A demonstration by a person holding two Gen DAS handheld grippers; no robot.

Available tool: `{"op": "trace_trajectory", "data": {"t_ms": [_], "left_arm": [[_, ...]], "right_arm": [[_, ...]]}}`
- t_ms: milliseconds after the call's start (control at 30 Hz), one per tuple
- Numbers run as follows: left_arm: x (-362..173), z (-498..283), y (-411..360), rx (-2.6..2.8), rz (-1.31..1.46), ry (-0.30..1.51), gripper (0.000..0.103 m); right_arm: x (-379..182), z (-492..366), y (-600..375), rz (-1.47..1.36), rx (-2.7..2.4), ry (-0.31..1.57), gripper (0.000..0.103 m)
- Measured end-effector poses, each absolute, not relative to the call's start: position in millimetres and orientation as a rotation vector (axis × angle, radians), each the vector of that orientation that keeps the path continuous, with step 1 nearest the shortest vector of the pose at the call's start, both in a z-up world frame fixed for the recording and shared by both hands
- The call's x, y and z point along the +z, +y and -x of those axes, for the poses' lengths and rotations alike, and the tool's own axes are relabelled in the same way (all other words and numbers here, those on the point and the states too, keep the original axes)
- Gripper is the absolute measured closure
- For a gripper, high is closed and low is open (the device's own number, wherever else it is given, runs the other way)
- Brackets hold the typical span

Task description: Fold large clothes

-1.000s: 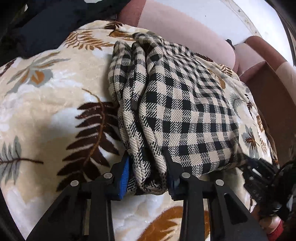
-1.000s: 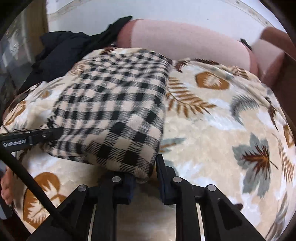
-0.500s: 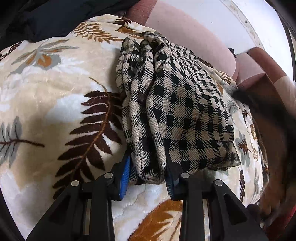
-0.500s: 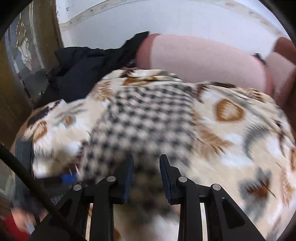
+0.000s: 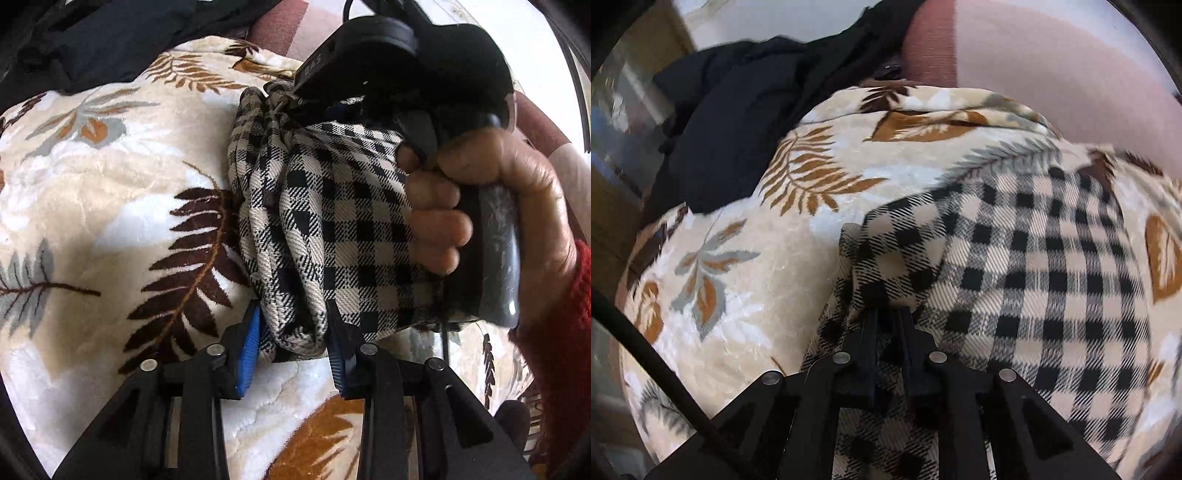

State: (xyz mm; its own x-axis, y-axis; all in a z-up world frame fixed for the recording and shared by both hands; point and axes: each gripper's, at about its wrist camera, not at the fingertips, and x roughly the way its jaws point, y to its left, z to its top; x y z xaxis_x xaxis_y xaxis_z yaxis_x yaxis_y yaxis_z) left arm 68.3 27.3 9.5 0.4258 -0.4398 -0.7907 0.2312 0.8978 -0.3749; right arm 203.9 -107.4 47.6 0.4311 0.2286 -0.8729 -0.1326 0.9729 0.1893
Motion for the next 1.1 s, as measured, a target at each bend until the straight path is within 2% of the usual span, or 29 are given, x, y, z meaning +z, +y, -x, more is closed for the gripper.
{"op": "trace_trajectory", "data": {"t_ms": [100, 200, 267, 367, 567, 667, 700, 767, 833, 900, 967, 1100], "left_arm": [[19, -65, 34, -0.43, 0.235, 1.021, 0.069], [31, -59, 47, -0.387, 0.231, 0.968, 0.057], [40, -57, 58, -0.335, 0.226, 0.918, 0.055], [51, -57, 70, -0.256, 0.209, 0.86, 0.05], [62, -51, 96, -0.127, 0.214, 0.773, 0.04], [73, -46, 99, -0.051, 0.162, 0.694, 0.037], [78, -42, 98, -0.027, 0.14, 0.656, 0.032], [87, -35, 97, 0.013, 0.11, 0.597, 0.025], [100, -23, 94, 0.034, 0.086, 0.532, 0.023], [109, -11, 92, 0.011, 0.091, 0.492, 0.019], [113, -1, 88, 0.002, 0.091, 0.509, 0.018], [114, 39, 78, -0.016, 0.105, 0.543, 0.018]], "right_arm": [[69, -195, -114, -0.105, 0.226, 1.048, 0.089], [92, -165, -127, -0.13, 0.225, 0.972, 0.089], [98, -134, -135, -0.123, 0.229, 0.952, 0.089], [90, -99, -137, -0.127, 0.263, 0.972, 0.089], [31, -39, -112, -0.17, 0.359, 1.118, 0.089], [31, -4, -104, -0.123, 0.395, 1.108, 0.088], [36, 5, -109, -0.13, 0.394, 1.102, 0.087], [49, 20, -130, -0.148, 0.33, 1.056, 0.075], [61, 33, -159, -0.172, 0.24, 1.013, 0.071], [70, 44, -188, -0.198, 0.159, 0.995, 0.07], [75, 59, -208, -0.182, 0.082, 0.978, 0.062], [79, 90, -235, -0.171, -0.008, 0.941, 0.054]]}}
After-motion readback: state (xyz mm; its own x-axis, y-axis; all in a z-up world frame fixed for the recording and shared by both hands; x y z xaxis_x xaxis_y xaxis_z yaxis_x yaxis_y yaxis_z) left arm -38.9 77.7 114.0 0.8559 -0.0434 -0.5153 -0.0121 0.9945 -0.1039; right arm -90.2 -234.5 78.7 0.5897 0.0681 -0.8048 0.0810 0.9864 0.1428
